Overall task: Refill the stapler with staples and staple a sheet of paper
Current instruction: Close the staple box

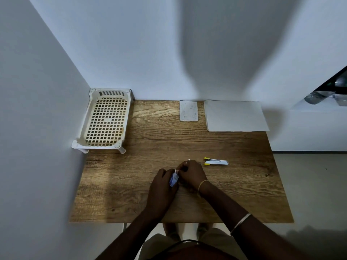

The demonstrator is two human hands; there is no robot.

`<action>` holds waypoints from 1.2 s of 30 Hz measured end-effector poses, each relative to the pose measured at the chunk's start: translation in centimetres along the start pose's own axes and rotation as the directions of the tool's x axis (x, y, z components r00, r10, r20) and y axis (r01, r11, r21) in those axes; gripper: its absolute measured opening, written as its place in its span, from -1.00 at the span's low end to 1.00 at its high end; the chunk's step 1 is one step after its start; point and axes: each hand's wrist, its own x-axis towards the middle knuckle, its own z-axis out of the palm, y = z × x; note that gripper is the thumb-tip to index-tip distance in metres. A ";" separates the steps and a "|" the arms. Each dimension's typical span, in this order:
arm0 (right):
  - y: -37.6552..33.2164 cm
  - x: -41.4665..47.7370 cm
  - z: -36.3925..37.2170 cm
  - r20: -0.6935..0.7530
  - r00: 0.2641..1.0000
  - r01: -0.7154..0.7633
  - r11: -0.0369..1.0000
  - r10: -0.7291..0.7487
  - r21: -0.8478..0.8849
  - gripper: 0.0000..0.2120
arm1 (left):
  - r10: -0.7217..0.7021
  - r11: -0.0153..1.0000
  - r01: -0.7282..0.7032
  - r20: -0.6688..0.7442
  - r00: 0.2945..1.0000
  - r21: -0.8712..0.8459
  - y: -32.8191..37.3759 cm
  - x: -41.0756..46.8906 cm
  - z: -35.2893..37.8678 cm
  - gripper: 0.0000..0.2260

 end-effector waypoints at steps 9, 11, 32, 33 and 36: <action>-0.4 -0.3 -0.2 0.019 0.998 0.058 0.998 -0.057 -0.003 -0.87 | -0.022 1.000 0.022 0.003 1.000 0.013 0.0 -0.1 0.0 -0.54; -0.1 -0.6 -0.2 0.029 0.998 0.061 0.998 -0.062 0.026 -0.86 | -0.029 0.999 0.029 0.002 1.000 0.018 0.1 -0.2 0.0 -0.52; 1.5 -3.0 -2.3 0.025 0.968 0.250 0.948 -0.250 -0.197 -0.50 | 0.035 0.998 -0.034 0.006 0.999 -0.048 2.5 0.8 -1.0 -0.53; 1.8 -3.2 -2.8 0.021 0.960 0.275 0.929 -0.278 -0.249 -0.46 | 0.062 0.996 -0.061 0.023 0.998 -0.060 3.0 1.0 -1.0 -0.51; 2.9 -3.6 -4.6 -0.018 0.932 0.333 0.875 -0.362 -0.351 -0.54 | 0.149 0.985 -0.145 0.043 0.988 -0.095 4.7 1.6 -0.7 -0.46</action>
